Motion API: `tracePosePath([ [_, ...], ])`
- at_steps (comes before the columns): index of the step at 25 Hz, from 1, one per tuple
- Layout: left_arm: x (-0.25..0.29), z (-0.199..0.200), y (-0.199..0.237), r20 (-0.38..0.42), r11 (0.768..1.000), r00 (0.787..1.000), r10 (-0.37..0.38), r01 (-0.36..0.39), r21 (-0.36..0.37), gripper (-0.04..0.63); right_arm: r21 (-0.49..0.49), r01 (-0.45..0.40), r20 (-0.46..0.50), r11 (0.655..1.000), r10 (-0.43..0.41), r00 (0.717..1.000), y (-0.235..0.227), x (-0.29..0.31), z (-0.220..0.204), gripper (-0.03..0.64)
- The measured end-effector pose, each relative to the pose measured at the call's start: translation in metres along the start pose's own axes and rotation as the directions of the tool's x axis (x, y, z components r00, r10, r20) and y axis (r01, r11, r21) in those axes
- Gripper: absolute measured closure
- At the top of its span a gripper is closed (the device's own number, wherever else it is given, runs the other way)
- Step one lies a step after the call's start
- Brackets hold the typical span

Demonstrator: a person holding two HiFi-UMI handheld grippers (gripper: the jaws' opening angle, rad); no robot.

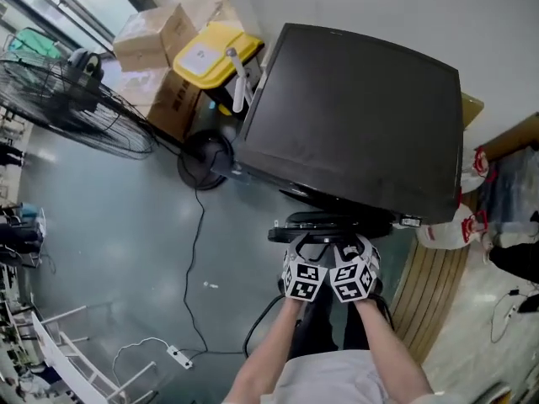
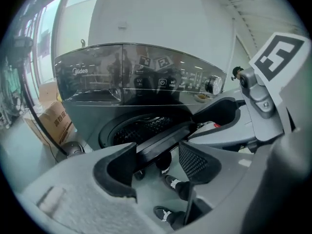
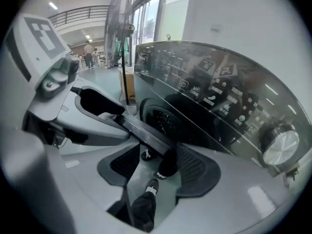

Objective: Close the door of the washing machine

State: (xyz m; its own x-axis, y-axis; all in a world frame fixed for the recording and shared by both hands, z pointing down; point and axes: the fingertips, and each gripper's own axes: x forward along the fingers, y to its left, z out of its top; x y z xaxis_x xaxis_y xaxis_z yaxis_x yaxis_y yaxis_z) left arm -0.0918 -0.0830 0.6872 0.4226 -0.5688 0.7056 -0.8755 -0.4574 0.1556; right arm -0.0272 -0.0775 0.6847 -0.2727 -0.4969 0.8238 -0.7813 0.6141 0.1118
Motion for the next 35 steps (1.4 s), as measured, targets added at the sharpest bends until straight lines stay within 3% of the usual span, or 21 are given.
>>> tracePosePath([
  [5, -0.001, 0.003, 0.002, -0.010, 0.993, 0.997, 0.081, -0.081, -0.089, 0.310, 0.165, 0.062, 0.002, 0.984, -0.063, 0.998, -0.011, -0.005, 0.000, 0.381],
  [7, -0.005, 0.002, 0.003, -0.011, 0.986, 0.994, 0.108, -0.108, -0.129, 0.310, 0.260, 0.074, 0.005, 0.963, -0.078, 0.997, -0.015, -0.011, -0.004, 0.413],
  [9, -0.012, 0.001, 0.007, 0.000, 0.968, 0.991, 0.131, -0.128, -0.214, 0.318, 0.352, 0.065, 0.021, 0.934, -0.078, 0.997, -0.018, -0.017, -0.007, 0.424],
  [11, -0.016, -0.004, 0.012, 0.016, 0.949, 0.990, 0.144, -0.133, -0.286, 0.357, 0.418, 0.054, 0.043, 0.907, -0.079, 0.996, -0.022, -0.019, -0.010, 0.454],
  [14, -0.019, -0.008, 0.017, 0.037, 0.940, 0.991, 0.131, -0.112, -0.323, 0.379, 0.479, 0.047, 0.052, 0.877, -0.082, 0.995, -0.027, -0.016, -0.018, 0.500],
  [20, -0.021, -0.008, 0.019, 0.043, 0.927, 0.993, 0.106, -0.083, -0.366, 0.436, 0.542, 0.027, 0.060, 0.840, -0.071, 0.996, -0.033, -0.012, -0.024, 0.563],
  [22, -0.021, -0.008, 0.019, 0.050, 0.916, 0.995, 0.087, -0.060, -0.397, 0.591, 0.555, 0.025, 0.068, 0.832, -0.076, 0.995, -0.035, -0.012, -0.023, 0.562],
  [30, -0.010, -0.011, 0.038, 0.041, 0.910, 0.997, 0.072, -0.049, -0.411, 0.591, 0.584, 0.018, 0.092, 0.811, -0.088, 0.992, -0.040, -0.005, -0.018, 0.568],
  [35, -0.002, -0.001, 0.046, 0.066, 0.913, 0.995, 0.074, -0.040, -0.407, 0.591, 0.596, -0.011, 0.095, 0.803, -0.057, 0.994, -0.044, -0.001, -0.012, 0.614],
])
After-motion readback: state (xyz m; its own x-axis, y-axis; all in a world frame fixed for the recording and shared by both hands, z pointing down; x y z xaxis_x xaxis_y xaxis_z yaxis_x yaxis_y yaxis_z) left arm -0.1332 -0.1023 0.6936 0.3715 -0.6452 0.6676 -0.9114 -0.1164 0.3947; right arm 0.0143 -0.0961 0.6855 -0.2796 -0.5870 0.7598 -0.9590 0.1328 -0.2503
